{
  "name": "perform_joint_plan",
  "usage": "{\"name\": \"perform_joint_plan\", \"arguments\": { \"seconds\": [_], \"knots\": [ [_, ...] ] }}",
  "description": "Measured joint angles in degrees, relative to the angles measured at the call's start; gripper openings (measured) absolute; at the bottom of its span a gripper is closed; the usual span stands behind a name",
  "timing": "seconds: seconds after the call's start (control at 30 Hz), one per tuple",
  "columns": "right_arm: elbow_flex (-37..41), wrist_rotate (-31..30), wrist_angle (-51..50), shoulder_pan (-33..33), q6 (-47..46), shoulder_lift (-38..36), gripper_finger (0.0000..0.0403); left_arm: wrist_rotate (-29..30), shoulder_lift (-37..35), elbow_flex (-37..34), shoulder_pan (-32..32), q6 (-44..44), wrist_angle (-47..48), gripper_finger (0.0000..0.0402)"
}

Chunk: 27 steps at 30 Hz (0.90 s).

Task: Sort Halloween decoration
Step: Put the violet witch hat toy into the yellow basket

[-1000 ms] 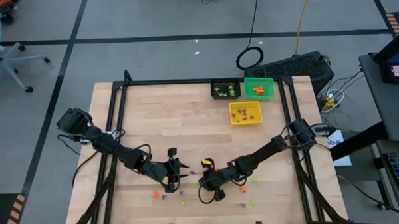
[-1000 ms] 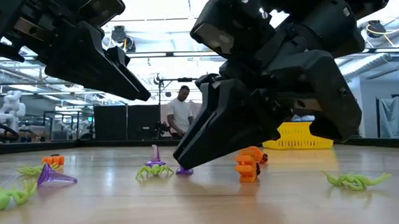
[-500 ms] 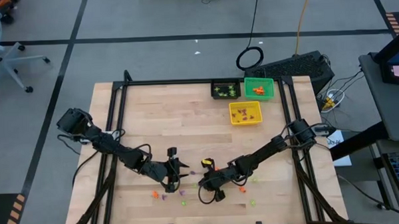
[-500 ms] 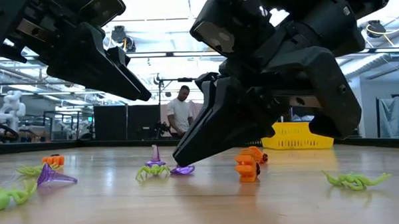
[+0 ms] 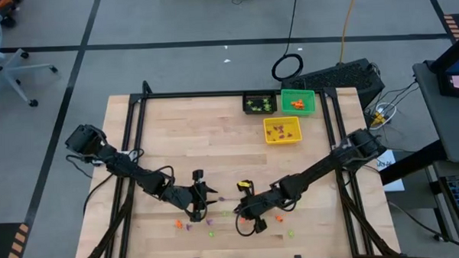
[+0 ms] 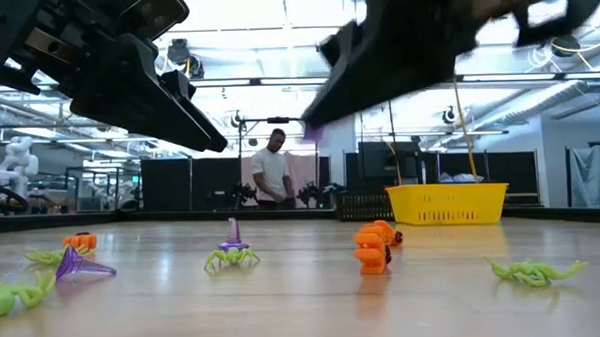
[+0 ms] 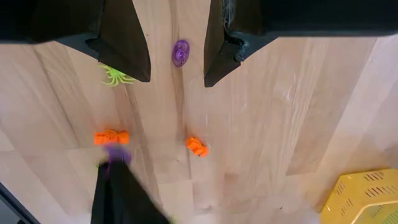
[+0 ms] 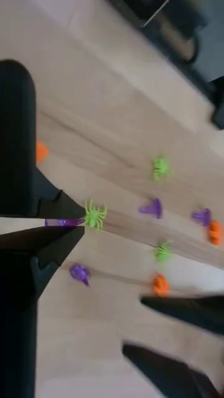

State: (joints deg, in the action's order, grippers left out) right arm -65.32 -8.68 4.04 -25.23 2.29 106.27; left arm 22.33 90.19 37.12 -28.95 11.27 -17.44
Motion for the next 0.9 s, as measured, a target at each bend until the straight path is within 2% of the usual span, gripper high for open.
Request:
{"name": "perform_joint_plan", "arguments": {
  "seconds": [0.2,0.4,0.67,0.77,0.9],
  "knots": [
    [0.42,-0.02,-7.64,-0.77,-3.64,-7.93,0.0000,0.01,0.00,0.00,0.00,0.31,-1.83,0.0152],
    [6.76,0.25,-9.49,-3.44,-9.28,-17.53,0.0000,0.05,0.00,0.04,0.04,0.20,-4.88,0.0152],
    [17.20,-21.79,-8.79,-9.63,-18.92,-26.61,0.0000,2.48,0.00,0.04,0.22,0.31,-5.26,0.0152],
    [19.20,-25.88,-8.65,-10.53,-20.02,-28.37,0.0000,2.70,0.00,0.04,0.22,0.31,-6.02,0.0152],
    [21.12,-27.78,-6.43,-10.56,-17.82,-30.00,0.0000,2.98,0.00,0.04,0.22,0.37,-6.20,0.0152]
  ]
}}
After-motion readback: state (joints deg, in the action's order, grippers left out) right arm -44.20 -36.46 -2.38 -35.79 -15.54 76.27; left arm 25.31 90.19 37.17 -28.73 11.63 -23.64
